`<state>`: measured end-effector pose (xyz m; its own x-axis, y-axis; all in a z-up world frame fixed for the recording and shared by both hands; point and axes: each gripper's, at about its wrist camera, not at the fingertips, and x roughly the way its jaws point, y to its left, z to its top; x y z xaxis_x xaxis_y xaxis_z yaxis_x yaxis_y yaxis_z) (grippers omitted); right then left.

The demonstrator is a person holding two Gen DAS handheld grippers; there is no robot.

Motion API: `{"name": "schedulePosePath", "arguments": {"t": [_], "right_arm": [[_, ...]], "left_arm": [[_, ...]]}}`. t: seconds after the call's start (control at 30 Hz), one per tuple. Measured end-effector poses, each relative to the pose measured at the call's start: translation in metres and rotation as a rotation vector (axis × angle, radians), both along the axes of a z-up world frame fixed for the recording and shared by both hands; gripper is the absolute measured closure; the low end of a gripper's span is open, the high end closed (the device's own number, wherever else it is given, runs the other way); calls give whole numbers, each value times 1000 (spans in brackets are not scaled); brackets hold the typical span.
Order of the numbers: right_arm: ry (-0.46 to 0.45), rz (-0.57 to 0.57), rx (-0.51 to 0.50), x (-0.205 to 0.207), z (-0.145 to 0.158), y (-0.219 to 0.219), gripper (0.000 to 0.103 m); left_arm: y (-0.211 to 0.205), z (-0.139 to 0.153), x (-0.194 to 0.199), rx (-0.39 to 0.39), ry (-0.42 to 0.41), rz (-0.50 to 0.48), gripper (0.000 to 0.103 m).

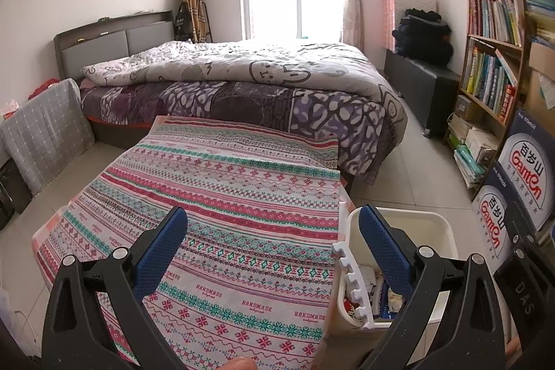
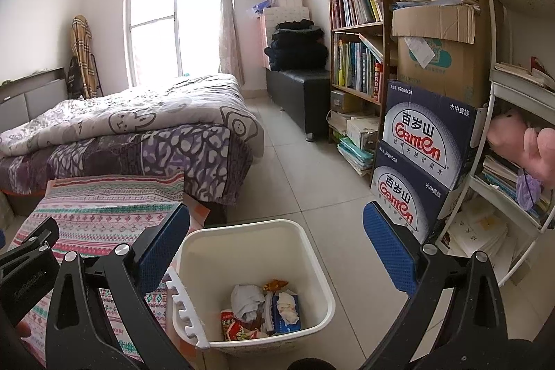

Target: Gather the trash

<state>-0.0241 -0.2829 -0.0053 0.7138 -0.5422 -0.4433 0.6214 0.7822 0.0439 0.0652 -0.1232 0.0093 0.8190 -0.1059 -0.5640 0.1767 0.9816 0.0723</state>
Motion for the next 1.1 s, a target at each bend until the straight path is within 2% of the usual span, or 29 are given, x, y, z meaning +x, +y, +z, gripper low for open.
{"name": "schedulePosePath", "arguments": {"t": [1.1], "right_arm": [[10,4,8,1,-3,0,7]], "left_arm": [[2,-6,3,7,11,5,7]]}}
